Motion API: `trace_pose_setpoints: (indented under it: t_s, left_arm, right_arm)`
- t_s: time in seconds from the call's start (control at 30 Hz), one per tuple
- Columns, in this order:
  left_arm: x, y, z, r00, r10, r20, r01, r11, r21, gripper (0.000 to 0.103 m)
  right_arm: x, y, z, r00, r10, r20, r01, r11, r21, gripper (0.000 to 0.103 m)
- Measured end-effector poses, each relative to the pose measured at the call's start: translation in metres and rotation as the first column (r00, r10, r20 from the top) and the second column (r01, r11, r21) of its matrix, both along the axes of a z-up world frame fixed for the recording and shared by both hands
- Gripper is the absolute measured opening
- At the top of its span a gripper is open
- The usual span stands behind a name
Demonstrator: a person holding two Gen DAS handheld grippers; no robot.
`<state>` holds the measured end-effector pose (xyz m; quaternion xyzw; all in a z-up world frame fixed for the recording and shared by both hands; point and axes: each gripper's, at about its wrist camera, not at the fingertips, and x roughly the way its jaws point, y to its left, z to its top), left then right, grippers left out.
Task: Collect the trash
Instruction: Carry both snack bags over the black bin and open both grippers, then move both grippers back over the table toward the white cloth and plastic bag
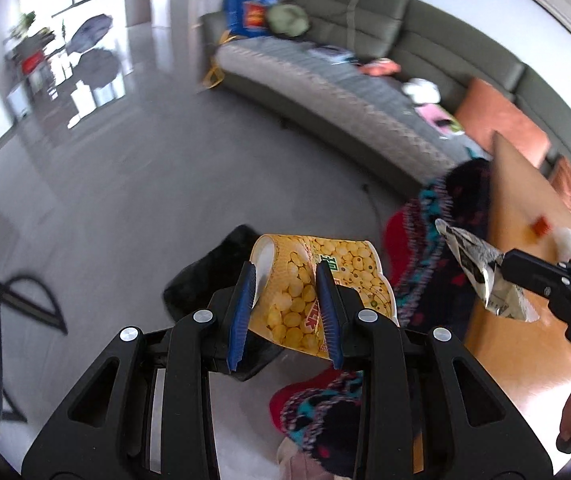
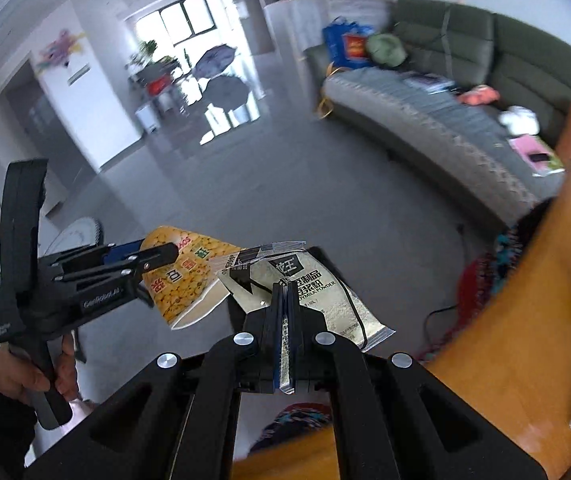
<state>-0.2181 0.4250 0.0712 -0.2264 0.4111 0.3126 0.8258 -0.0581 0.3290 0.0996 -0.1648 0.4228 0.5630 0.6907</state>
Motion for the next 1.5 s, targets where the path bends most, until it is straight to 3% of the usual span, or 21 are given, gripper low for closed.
trace_pose_setpoints:
  t_s: [0.2,0.23,0.27,0.3,0.33,0.57,0.9,1.23,1.5]
  left_arm:
    - [-0.014,0.042,-0.022,0.992,0.1,-0.071,-0.101,0.995,-0.006,0.033]
    - [-0.013,0.053,-0.026,0.988,0.123,-0.095,-0.124,0.992,0.0,0.04]
    - [-0.012,0.059,-0.029,0.984,0.137,-0.117,-0.138,0.99,0.004,0.07]
    - [-0.01,0.066,-0.031,0.979,0.153,-0.133,-0.153,0.988,0.016,0.086]
    - [-0.009,0.071,-0.03,0.975,0.174,-0.135,-0.169,0.984,0.047,0.097]
    - [-0.018,0.078,-0.027,0.959,0.237,-0.157,-0.227,0.971,0.074,0.097]
    - [-0.014,0.055,-0.017,0.97,0.196,-0.146,-0.185,0.979,0.081,0.097]
    - [0.018,0.01,0.013,0.993,0.077,-0.085,-0.067,0.992,0.108,0.097]
    - [0.056,-0.043,0.03,0.997,-0.046,-0.055,0.052,0.991,0.121,0.097]
  right_arm:
    - [-0.005,0.061,-0.017,0.996,0.063,-0.059,-0.065,0.997,-0.028,0.003]
    - [-0.002,0.075,-0.019,0.995,0.07,-0.076,-0.073,0.997,-0.041,0.008]
    - [-0.001,0.082,-0.02,0.995,0.066,-0.077,-0.07,0.997,-0.044,0.02]
    - [0.002,0.09,-0.019,0.996,0.06,-0.067,-0.063,0.997,-0.044,0.035]
    - [0.004,0.095,-0.017,0.997,0.054,-0.052,-0.057,0.998,-0.04,0.04]
    - [0.005,0.099,-0.017,0.998,0.053,-0.044,-0.055,0.998,-0.036,0.043]
    - [0.01,0.077,-0.01,0.998,0.017,-0.055,-0.019,0.999,-0.029,0.043]
    - [0.029,0.013,0.018,0.996,-0.081,-0.043,0.081,0.997,0.013,0.046]
    - [0.053,-0.057,0.032,0.98,-0.195,-0.033,0.197,0.98,0.042,0.048]
